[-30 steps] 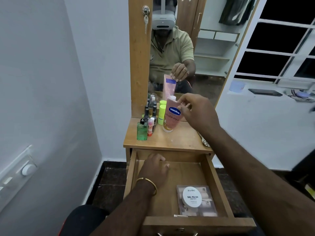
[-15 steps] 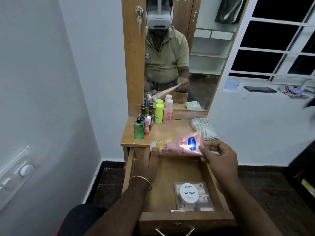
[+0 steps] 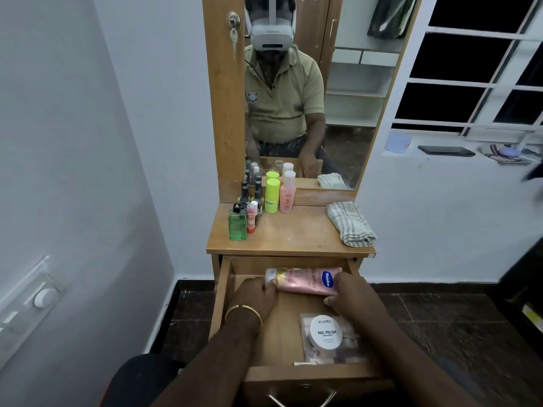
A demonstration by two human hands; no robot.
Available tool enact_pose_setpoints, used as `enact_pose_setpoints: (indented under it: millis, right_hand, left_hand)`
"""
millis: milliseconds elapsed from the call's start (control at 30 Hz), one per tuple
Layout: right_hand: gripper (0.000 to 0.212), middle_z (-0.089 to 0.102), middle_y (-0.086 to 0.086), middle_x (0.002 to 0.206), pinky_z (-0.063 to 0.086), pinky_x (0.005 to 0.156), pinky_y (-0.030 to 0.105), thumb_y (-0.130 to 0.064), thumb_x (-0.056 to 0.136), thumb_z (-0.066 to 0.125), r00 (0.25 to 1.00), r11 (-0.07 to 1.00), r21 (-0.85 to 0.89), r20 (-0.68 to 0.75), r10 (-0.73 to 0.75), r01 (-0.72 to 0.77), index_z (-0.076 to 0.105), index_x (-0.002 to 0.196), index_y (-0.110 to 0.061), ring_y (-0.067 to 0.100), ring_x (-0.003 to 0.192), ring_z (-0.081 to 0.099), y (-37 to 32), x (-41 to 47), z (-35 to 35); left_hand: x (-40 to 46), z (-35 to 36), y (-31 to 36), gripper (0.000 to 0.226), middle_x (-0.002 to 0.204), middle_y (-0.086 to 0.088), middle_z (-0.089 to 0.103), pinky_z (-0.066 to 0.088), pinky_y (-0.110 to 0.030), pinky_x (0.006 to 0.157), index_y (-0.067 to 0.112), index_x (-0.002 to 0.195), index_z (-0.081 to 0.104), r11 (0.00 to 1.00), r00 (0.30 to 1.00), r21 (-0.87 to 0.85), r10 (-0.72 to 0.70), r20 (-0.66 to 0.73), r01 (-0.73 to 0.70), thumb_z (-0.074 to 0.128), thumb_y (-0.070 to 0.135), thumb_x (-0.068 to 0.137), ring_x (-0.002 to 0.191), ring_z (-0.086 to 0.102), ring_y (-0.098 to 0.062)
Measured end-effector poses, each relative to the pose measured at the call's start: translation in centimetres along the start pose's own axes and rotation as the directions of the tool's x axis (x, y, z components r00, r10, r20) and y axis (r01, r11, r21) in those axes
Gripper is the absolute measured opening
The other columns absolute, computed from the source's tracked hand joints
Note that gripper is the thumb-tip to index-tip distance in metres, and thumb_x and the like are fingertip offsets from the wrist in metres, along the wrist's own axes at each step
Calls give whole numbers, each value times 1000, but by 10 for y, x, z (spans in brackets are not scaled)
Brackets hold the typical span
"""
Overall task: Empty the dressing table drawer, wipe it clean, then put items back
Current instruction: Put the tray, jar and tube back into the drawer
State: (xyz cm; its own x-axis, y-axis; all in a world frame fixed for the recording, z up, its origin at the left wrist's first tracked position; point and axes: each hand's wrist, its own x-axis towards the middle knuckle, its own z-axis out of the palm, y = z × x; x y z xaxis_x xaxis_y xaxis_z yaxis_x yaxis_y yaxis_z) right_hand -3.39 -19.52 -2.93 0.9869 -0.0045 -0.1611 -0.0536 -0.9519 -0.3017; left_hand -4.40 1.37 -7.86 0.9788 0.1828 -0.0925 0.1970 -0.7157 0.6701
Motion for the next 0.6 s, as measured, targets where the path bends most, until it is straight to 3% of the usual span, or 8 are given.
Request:
enact_pose_setpoints:
  millis: [133, 267, 400, 600]
  right_hand:
    - [34, 64, 5, 118, 51, 83, 29, -23, 93, 60, 1000, 992, -123, -26, 6, -9, 56, 126, -16, 18, 103, 60, -8, 12, 4]
    - [28, 65, 6, 117, 45, 74, 27, -16, 97, 49, 999, 976, -217, -28, -29, 22, 59, 123, -15, 20, 105, 62, -10, 15, 6]
    - [25, 68, 4, 113, 43, 71, 28, -9, 97, 46, 998, 937, -344, 4, -63, 60, 66, 110, -16, 22, 104, 65, -14, 15, 3]
    - [21, 69, 7, 109, 49, 80, 29, -13, 95, 48, 994, 954, -280, 41, -97, 105, 67, 105, -16, 24, 102, 65, -17, 15, 0]
  left_hand:
    - [6, 4, -5, 40, 116, -7, 68, 49, -30, 90, 13, 118, 68, 999, 998, 39, -4, 56, 2, 44, 39, 99, 103, 62, -21]
    - [7, 6, -5, 36, 125, -8, 60, 44, -28, 93, 14, 124, 64, 994, 996, 111, -21, 86, 11, 43, 31, 101, 112, 58, -22]
    - [7, 8, -7, 33, 123, -7, 63, 46, -35, 99, 22, 123, 65, 999, 993, 33, 14, 119, -18, 46, 26, 97, 109, 60, -22]
    - [6, 10, -2, 46, 136, -10, 47, 41, -32, 101, 27, 145, 40, 995, 978, 92, 10, 207, -29, 40, 41, 101, 120, 53, -28]
